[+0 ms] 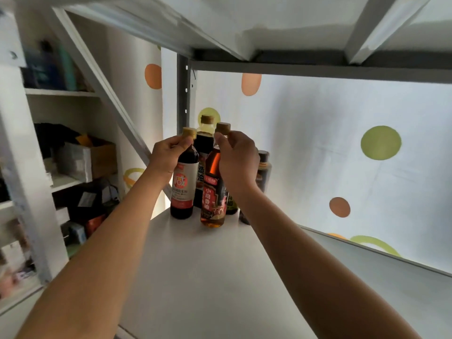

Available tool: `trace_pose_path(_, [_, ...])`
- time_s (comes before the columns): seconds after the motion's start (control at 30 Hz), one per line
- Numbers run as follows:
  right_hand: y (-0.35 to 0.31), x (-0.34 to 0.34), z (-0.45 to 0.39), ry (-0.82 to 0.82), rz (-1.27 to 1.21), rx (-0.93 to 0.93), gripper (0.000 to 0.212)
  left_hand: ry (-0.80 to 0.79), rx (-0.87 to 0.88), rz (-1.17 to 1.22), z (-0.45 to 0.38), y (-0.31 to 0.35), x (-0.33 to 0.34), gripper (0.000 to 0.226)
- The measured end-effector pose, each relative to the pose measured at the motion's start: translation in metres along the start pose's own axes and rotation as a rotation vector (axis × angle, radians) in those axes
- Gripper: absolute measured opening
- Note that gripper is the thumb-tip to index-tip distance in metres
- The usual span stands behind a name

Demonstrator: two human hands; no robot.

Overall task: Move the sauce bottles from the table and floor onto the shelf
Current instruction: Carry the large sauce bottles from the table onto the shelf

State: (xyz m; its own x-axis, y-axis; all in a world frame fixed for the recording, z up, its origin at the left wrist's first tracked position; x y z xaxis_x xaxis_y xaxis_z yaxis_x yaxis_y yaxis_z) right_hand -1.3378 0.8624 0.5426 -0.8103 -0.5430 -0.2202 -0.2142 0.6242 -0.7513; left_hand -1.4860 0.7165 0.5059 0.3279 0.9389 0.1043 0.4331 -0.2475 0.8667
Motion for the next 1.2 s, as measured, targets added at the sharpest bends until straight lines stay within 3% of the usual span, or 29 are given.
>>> trace_pose_path(0.33, [0.020,0.037,-0.013,-0.036,0.011,0.081,0.025,0.021,0.053,-0.224,0.010,0.003,0.008,0.022])
trace_pose_path(0.53, [0.020,0.039,-0.008,-0.030,-0.010,0.092,0.030,0.007,0.010,-0.222,0.019,-0.005,0.014,0.030])
trace_pose_path(0.63, [0.020,0.038,-0.008,-0.051,-0.025,0.101,0.032,0.007,0.046,-0.272,0.026,0.001,0.013,0.023])
trace_pose_path(0.8, [0.020,0.023,0.002,-0.062,-0.014,0.164,0.052,-0.016,0.034,-0.362,0.047,0.012,0.009,0.025])
trace_pose_path(1.0, [-0.008,0.013,0.058,-0.077,0.139,-0.041,0.042,-0.067,0.180,-0.627,0.116,0.044,0.000,0.049])
trace_pose_path(1.1, [-0.030,0.023,0.104,-0.205,0.317,-0.199,0.053,-0.127,0.277,-0.875,0.157,0.043,-0.014,0.055])
trace_pose_path(1.2, [-0.048,0.033,0.158,-0.328,0.473,-0.313,0.063,-0.070,0.390,-1.039,0.202,0.050,-0.039,0.057])
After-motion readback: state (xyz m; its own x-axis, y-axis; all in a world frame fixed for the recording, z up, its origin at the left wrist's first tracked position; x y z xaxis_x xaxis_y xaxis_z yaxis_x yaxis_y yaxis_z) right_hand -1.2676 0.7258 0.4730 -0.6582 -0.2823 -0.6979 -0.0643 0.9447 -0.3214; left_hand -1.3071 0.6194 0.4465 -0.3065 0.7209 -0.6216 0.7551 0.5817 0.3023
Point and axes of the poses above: each hand's wrist, its own z-axis away from the middle knuckle, its own x-axis out of the palm, y = z × x, the point moved 9 cm from there along -z, towards the middle knuckle
